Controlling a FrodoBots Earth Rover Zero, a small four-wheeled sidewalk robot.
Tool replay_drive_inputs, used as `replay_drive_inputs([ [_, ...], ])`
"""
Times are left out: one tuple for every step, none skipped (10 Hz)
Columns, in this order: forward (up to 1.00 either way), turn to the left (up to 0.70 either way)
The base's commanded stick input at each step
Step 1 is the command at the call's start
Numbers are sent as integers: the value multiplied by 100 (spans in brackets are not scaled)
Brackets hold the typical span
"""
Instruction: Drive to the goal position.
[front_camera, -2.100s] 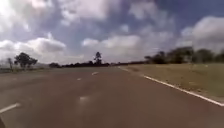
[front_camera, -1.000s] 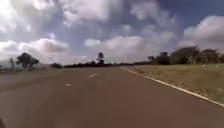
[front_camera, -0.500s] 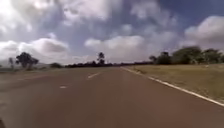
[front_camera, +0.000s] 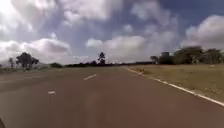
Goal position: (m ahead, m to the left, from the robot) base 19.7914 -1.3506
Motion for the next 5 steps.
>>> replay_drive_inputs([
  [100, 0],
  [100, 0],
  [100, 0],
  [100, 0],
  [100, -13],
])
